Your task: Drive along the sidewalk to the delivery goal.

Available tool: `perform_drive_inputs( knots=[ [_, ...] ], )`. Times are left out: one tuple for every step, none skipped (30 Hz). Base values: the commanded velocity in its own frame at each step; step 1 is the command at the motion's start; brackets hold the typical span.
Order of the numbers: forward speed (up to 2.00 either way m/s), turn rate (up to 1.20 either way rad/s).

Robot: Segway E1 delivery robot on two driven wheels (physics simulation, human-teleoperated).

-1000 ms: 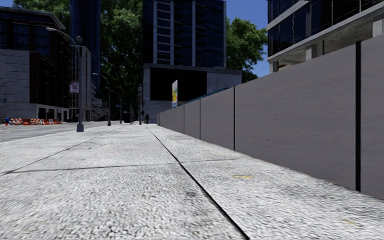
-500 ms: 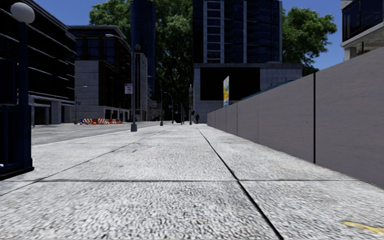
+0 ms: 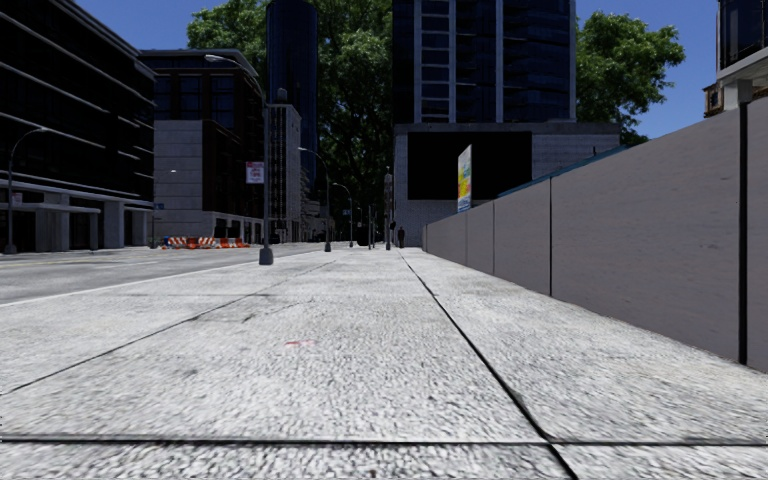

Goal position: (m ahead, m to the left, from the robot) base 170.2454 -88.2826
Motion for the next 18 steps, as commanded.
perform_drive_inputs(
  knots=[
    [2.0, 0.0],
    [2.0, 0.0],
    [2.0, 0.0],
    [2.0, 0.0],
    [2.0, 0.0],
    [2.0, 0.0],
    [2.0, 0.0],
    [2.0, 0.0],
    [2.0, 0.0],
    [2.0, 0.0],
    [2.0, 0.0],
    [2.0, 0.0],
    [2.0, 0.0],
    [2.0, 0.0],
    [2.0, 0.0],
    [2.0, 0.0],
    [2.0, 0.0],
    [2.0, 0.0]
  ],
)
